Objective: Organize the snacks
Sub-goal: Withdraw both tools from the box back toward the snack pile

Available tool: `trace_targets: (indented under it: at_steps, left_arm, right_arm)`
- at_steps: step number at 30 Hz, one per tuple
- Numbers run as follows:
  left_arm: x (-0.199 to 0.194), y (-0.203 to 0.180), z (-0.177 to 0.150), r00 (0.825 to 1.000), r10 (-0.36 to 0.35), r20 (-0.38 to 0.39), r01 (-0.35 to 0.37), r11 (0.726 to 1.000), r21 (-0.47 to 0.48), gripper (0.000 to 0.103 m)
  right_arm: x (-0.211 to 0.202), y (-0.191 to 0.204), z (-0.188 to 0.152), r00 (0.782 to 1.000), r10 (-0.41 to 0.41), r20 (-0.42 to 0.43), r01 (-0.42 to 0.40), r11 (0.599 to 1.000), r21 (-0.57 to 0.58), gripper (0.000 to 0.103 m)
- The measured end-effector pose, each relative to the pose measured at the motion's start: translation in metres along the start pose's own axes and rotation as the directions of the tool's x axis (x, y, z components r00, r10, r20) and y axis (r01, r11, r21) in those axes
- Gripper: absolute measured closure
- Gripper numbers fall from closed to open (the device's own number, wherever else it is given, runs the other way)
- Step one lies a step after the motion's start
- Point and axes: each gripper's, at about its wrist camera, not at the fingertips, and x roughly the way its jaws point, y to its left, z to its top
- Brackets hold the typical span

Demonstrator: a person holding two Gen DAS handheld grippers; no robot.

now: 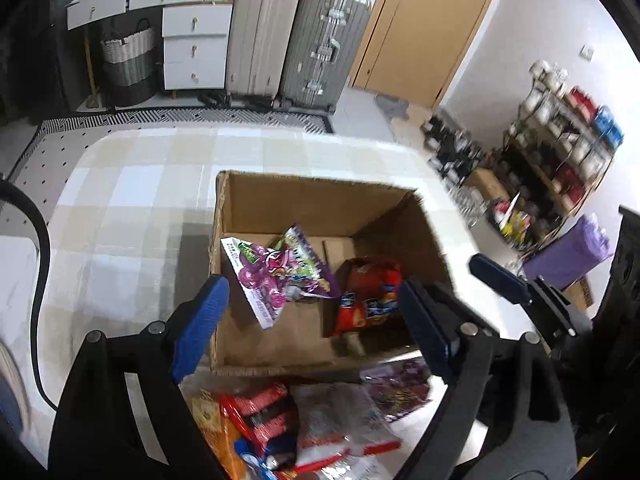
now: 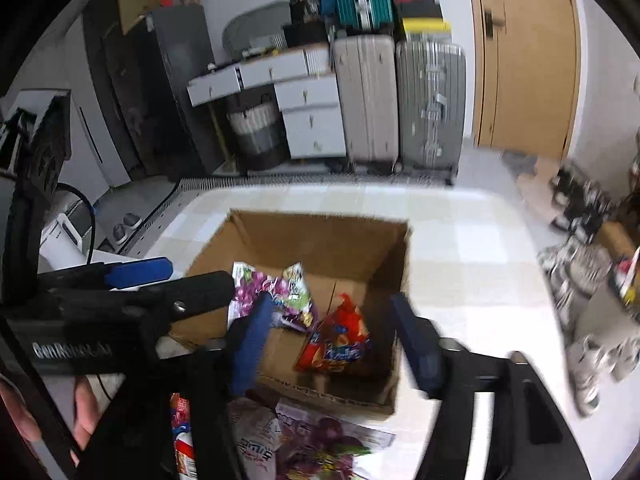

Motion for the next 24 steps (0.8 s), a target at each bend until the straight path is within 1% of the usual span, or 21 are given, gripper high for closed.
trace_targets:
  at_steps: [1, 2, 3, 6, 9, 10, 13, 15, 18, 21, 23, 24]
  left_arm:
    - [-0.012, 0.001, -0.003, 1.000, -0.017, 0.020, 0.017, 1.000, -0.017, 0.017]
    - [-0.019, 0.002, -0.005, 0.999, -0.022, 0.030, 0.023, 0.999, -0.026, 0.017]
    - [-0.028, 0.002, -0.008, 0.999, -0.031, 0.040, 0.032, 0.999, -0.036, 0.017]
    - [-0.065, 0.004, -0.019, 0.995, -0.049, 0.087, 0.054, 0.997, -0.055, 0.013]
    - [-0.102, 0.004, -0.034, 0.987, -0.044, 0.153, 0.055, 0.996, -0.068, 0.006]
    - [-0.118, 0.003, -0.041, 0.983, -0.039, 0.178, 0.052, 0.996, -0.070, 0.001]
    - [-0.158, -0.005, -0.060, 0.972, -0.018, 0.233, 0.032, 0.998, -0.055, 0.001]
    - [-0.183, -0.012, -0.073, 0.967, 0.010, 0.253, 0.002, 0.999, -0.045, 0.001]
    - [-0.222, -0.024, -0.097, 0.951, 0.034, 0.309, -0.030, 0.999, -0.019, 0.001]
    - [-0.263, -0.039, -0.122, 0.922, 0.081, 0.378, -0.089, 0.996, 0.002, 0.001]
    - [-0.290, -0.047, -0.142, 0.898, 0.120, 0.422, -0.132, 0.991, 0.001, 0.001]
    - [-0.302, -0.050, -0.148, 0.892, 0.129, 0.434, -0.142, 0.990, -0.002, 0.001]
  right_arm:
    - [-0.007, 0.001, -0.002, 1.000, -0.015, 0.022, 0.015, 1.000, -0.004, 0.012]
    - [-0.018, 0.001, -0.003, 0.998, -0.036, 0.056, 0.036, 0.999, -0.005, 0.007]
    - [-0.028, 0.002, -0.005, 0.996, -0.036, 0.080, 0.036, 0.999, -0.002, 0.006]
    - [-0.056, 0.003, -0.011, 0.995, -0.003, 0.097, 0.001, 1.000, 0.013, 0.006]
    - [-0.087, 0.008, -0.022, 0.992, 0.021, 0.125, -0.023, 1.000, 0.017, 0.006]
    - [-0.098, 0.010, -0.026, 0.990, 0.025, 0.138, -0.027, 1.000, 0.016, 0.006]
    - [-0.133, 0.018, -0.041, 0.983, 0.038, 0.179, -0.038, 0.999, 0.001, 0.006]
    - [-0.161, 0.027, -0.054, 0.976, 0.032, 0.215, -0.031, 0.999, -0.011, 0.005]
    - [-0.193, 0.040, -0.068, 0.970, 0.041, 0.241, -0.035, 0.999, -0.027, 0.005]
    - [-0.224, 0.053, -0.080, 0.960, 0.052, 0.274, -0.038, 0.998, -0.056, 0.005]
    - [-0.247, 0.061, -0.091, 0.951, 0.055, 0.305, -0.033, 0.997, -0.075, 0.005]
    - [-0.257, 0.065, -0.095, 0.947, 0.055, 0.316, -0.032, 0.997, -0.077, 0.005]
